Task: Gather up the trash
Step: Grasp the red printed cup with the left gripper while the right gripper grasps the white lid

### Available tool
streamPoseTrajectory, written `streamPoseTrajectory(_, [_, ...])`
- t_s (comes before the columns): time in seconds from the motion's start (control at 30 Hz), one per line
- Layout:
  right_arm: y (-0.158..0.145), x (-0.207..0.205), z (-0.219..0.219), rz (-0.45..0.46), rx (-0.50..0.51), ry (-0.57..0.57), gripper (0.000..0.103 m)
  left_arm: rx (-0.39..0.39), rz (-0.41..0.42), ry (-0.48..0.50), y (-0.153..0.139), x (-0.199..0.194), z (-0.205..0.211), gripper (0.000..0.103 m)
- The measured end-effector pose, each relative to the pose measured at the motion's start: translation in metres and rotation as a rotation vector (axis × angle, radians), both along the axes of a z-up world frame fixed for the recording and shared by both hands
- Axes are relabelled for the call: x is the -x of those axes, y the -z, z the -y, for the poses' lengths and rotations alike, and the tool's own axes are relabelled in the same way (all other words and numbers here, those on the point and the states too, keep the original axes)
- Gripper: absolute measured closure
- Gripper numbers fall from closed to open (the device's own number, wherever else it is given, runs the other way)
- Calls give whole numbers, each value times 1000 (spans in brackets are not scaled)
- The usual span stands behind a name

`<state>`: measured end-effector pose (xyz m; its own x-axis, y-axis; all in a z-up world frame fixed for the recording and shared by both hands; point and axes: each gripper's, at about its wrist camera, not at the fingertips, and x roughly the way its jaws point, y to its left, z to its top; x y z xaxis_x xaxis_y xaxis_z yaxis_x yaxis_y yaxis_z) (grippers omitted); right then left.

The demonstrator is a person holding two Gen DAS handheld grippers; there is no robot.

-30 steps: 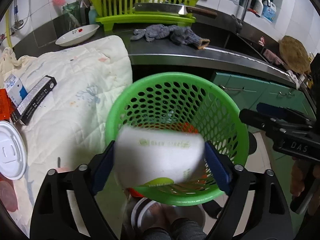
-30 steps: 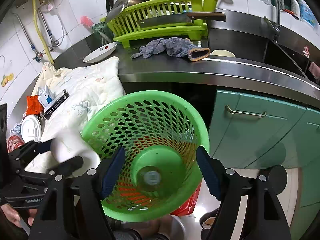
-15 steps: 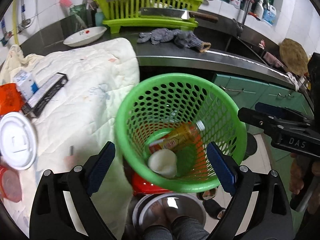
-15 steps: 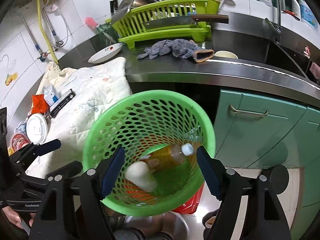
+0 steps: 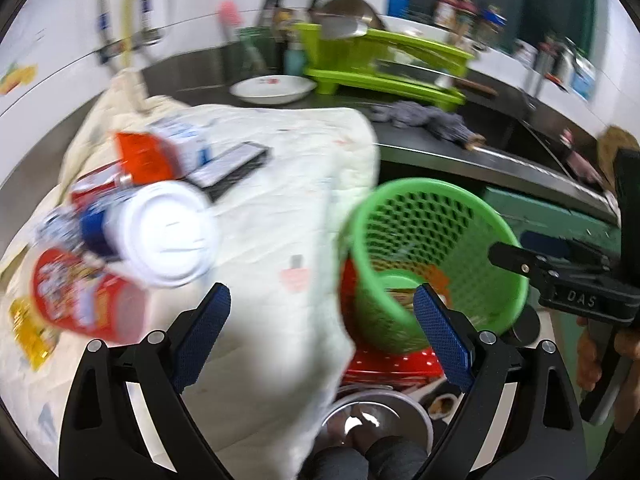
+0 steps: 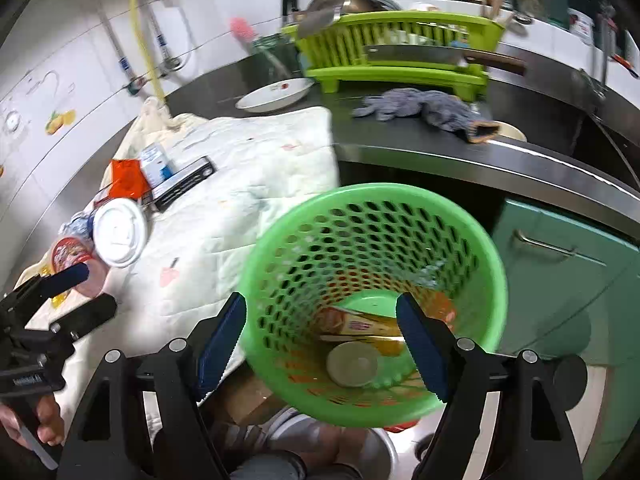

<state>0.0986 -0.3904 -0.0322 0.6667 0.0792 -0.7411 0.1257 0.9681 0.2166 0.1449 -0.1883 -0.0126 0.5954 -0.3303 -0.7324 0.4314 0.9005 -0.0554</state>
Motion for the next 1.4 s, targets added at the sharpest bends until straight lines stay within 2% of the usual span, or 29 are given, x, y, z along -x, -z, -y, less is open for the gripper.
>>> streamPoseTrajectory(0.3, [-4,-23,-46,9,-1,-104,28,21,-46,-290,-3,-15,-88,8])
streamPoseTrajectory(0.53, [-5,-39,-74,12,-2,-178,28,101,-125,-545,4,-41,-154,6])
streamPoseTrajectory(0.6, [-4,-44,-82,9,3,-201,28,121,-142,-592,7,-47,-164,6])
streamPoseTrajectory(0.67, [-3,-48,-88,8,4,-221,28,173,-174,-643,11,-55,-175,6])
streamPoseTrajectory(0.93, [4,-64,-107,-7,5,-274,28,298,-273,-762,31,-85,-193,6])
streamPoseTrajectory(1.1, [9,-75,-119,-18,10,-312,28,327,-302,-805,41,-94,-194,6])
streamPoseTrajectory(1.23, [11,-84,-130,-18,14,-348,28,339,-314,-818,48,-99,-196,10])
streamPoseTrajectory(1.33, [11,-91,-138,-20,14,-367,28,350,-307,-793,50,-100,-198,13])
streamPoseTrajectory(1.4, [11,-96,-144,-22,7,-377,28,352,-303,-774,48,-97,-198,19])
